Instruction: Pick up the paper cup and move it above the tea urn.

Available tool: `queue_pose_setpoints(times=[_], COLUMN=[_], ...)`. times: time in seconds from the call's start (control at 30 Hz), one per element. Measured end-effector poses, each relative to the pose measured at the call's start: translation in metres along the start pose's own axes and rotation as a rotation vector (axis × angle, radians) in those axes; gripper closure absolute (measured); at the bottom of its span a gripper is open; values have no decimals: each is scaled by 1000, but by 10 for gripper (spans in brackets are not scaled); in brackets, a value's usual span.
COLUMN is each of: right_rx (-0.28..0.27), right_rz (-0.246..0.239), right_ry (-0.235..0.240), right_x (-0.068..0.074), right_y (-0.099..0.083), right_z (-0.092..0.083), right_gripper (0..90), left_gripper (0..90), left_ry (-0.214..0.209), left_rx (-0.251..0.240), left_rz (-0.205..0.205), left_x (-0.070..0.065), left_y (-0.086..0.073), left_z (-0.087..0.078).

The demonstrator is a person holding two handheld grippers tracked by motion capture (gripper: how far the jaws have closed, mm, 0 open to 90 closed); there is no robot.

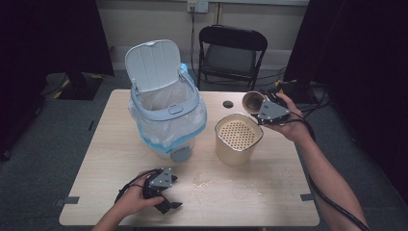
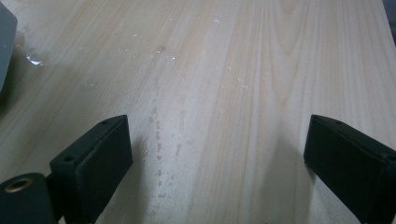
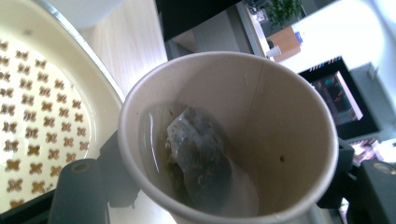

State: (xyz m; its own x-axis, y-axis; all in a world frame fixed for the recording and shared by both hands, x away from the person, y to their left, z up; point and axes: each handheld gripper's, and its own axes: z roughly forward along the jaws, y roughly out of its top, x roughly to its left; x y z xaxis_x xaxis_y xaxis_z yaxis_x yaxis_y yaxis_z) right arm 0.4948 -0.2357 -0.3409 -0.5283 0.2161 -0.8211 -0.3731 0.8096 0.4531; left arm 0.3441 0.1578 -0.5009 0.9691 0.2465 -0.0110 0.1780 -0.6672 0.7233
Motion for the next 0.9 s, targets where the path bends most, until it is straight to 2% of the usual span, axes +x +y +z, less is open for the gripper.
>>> queue_pose_setpoints(times=[0.03, 0.07, 0.17, 0.3, 0.33, 0.37, 0.43, 0.47, 0.5, 0.57, 0.6, 0.63, 0.67, 0.7, 0.73, 0.77, 0.87, 0.9], right_rx=[22, 35, 87, 144, 150, 173, 213, 205, 213, 228, 229, 215, 209, 214, 214, 194, 143, 118], right_rz=[-81, -126, -307, -583, -635, -704, -881, -926, -997, -1052, -1061, -1025, -976, -921, -832, -719, -424, -291], right_ry=[-7, -9, -17, -39, -47, -65, -93, -90, -107, -148, -149, -138, -120, -113, -96, -74, -15, 12], right_x=[2, 3, 10, 24, 26, 30, 39, 41, 44, 46, 45, 43, 40, 38, 33, 28, 16, 10], right_y=[5, 9, 20, 34, 36, 39, 44, 46, 49, 52, 54, 54, 56, 56, 55, 54, 46, 39], right_z=[0, 0, 2, 2, 2, 2, 3, 3, 2, 2, 1, 1, 1, 0, -1, -2, -3, -4], right_gripper=[275, 275, 279, 284, 285, 286, 285, 285, 286, 286, 285, 284, 283, 281, 281, 281, 280, 279], left_gripper=[72, 72, 72, 72, 72, 70, 69, 69, 69, 69, 69, 69, 69, 69, 69, 69, 69, 69], left_ry=[0, 0, 0, 0, 0, -1, -2, -2, -3, -2, -9, 0, -9, -1, -3, -2, -3, -2], left_rx=[0, 0, 0, 0, 0, 1, 0, 1, 2, -7, -4, -11, -4, -10, -8, -8, -8, -8], left_rz=[0, 0, 0, 0, 0, 0, 2, 3, 2, 0, 0, -1, 0, -1, 0, 0, -1, -1], left_x=[0, 0, 0, 0, 0, 0, 0, 0, 0, 0, 0, 0, 0, 0, 0, 0, 0, 0], left_y=[0, 0, 0, 0, 0, 0, 0, 0, 0, 0, 0, 0, 0, 0, 0, 0, 0, 0], left_z=[0, 0, 0, 0, 0, 0, 0, 0, 0, 1, 0, 1, 0, 1, 1, 1, 1, 1])
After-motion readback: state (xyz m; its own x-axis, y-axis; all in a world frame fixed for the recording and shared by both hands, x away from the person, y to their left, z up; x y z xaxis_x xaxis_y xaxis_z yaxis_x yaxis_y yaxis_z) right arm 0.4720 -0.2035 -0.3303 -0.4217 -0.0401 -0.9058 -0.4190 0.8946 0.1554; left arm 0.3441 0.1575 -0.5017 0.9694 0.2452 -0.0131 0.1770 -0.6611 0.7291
